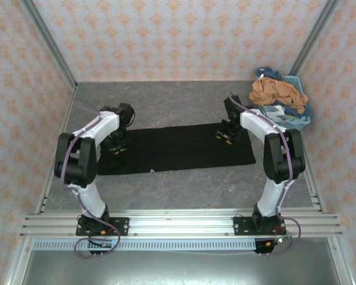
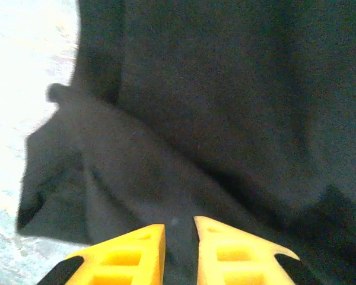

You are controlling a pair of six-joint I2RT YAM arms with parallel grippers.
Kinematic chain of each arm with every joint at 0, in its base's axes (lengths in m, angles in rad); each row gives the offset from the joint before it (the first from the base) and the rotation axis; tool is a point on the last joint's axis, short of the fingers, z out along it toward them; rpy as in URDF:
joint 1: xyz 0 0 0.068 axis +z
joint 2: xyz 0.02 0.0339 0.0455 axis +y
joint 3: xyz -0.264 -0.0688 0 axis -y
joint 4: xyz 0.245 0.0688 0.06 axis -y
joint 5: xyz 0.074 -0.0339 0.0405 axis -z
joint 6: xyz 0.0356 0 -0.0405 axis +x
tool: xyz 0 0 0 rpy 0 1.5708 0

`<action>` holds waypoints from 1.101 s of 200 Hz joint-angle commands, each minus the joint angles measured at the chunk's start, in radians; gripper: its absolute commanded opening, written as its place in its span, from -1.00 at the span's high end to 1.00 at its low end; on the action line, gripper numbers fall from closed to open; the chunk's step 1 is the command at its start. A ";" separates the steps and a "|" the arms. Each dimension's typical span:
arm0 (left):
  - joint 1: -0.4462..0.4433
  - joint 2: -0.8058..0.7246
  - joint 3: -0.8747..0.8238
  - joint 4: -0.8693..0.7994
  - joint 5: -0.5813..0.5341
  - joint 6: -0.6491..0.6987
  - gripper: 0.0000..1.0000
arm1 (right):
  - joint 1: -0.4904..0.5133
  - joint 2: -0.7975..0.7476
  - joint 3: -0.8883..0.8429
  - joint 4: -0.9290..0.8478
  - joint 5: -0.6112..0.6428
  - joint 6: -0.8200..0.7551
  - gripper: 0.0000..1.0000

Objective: Fold and stack the t-shirts

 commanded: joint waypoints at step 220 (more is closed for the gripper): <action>-0.042 0.198 0.109 0.129 0.118 -0.175 0.38 | -0.121 0.227 0.135 -0.235 0.305 0.007 0.20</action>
